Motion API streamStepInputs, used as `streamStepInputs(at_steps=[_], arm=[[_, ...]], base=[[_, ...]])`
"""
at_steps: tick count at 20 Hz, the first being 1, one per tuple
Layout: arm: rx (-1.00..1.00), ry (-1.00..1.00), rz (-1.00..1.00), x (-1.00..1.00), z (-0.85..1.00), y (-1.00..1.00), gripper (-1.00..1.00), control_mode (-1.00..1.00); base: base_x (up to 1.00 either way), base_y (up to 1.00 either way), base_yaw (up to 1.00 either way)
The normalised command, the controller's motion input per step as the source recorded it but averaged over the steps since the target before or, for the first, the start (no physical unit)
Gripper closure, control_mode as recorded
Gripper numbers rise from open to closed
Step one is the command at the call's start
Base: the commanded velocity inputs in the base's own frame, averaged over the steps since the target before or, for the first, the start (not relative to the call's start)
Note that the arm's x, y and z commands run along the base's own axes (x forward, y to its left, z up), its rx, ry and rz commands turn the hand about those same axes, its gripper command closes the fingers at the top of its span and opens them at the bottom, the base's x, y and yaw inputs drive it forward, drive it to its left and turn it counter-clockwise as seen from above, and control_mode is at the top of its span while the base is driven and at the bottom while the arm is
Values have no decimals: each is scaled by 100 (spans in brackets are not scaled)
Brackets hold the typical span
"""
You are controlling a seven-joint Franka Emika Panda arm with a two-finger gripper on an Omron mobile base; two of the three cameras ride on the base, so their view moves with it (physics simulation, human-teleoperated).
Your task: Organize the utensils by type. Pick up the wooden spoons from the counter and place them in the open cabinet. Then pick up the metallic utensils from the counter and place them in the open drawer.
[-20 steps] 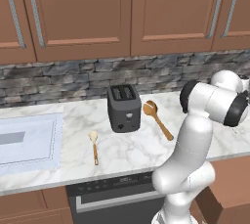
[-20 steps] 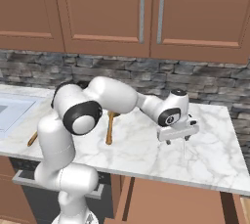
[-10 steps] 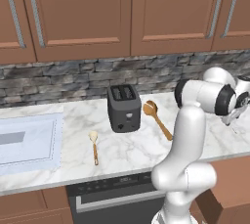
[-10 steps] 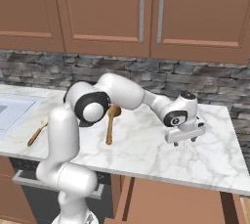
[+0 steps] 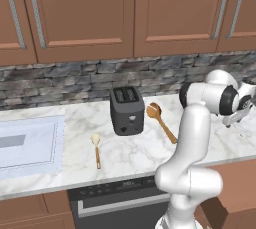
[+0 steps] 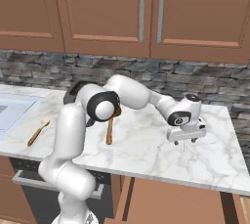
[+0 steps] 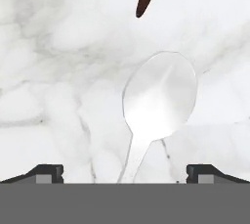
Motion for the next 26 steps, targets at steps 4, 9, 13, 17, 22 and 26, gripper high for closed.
streamStepInputs(at_steps=[4,9,13,17,22,26], arm=[[0,0,-11,13,-33,-3,-100,-100],[0,0,-10,13,-28,-3,-100,-100],[0,0,-8,1,-39,0,100,-100],[0,0,-7,-10,-46,-1,100,-100],[0,3,-7,-25,-54,-4,100,-100],[-5,0,-7,-42,-54,-6,100,-100]], base=[[0,0,0],[0,0,0],[0,0,0],[0,0,0],[0,0,0],[0,0,0]])
